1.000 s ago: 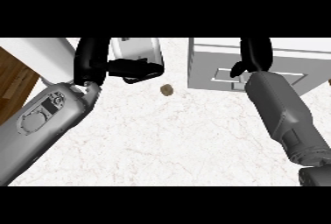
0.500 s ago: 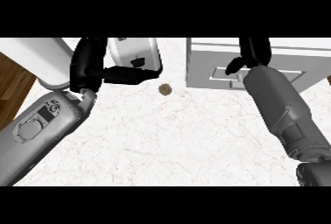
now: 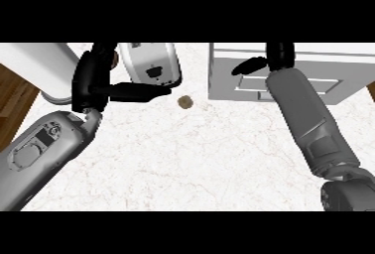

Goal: Pick up the can, place it into the drawer and close the drawer

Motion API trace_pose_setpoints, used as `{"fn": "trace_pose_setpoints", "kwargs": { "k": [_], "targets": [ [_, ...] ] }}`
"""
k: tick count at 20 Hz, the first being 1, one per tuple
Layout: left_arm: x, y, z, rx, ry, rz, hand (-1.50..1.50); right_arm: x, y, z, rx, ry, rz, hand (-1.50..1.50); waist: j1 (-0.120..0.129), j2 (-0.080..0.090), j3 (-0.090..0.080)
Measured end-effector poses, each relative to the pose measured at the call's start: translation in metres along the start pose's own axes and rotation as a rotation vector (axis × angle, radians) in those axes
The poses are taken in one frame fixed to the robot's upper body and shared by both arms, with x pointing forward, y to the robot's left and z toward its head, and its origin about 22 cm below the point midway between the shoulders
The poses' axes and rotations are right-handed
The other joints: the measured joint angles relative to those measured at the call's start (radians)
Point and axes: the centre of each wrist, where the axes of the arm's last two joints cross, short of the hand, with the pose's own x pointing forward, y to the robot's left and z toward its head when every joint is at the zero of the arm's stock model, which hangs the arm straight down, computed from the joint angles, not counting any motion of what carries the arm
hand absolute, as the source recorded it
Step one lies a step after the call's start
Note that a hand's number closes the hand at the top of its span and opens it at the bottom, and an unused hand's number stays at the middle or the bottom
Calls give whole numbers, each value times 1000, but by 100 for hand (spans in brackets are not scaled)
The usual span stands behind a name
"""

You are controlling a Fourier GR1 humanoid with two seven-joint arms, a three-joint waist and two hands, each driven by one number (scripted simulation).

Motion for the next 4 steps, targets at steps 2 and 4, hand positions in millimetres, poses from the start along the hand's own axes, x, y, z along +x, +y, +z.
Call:
{"fn": "trace_pose_setpoints", "kwargs": {
  "k": [2, 4],
  "targets": [
    [-4, 4, 2, 6, 0, 0, -150, 1, 2, 0, -13, 21, -83, -150, -2, -1, 0],
    [-8, 3, 4, 12, -2, 3, -150, 4, 3, -1, -18, 35, -138, -150, -6, 0, -1]
  ]
}}
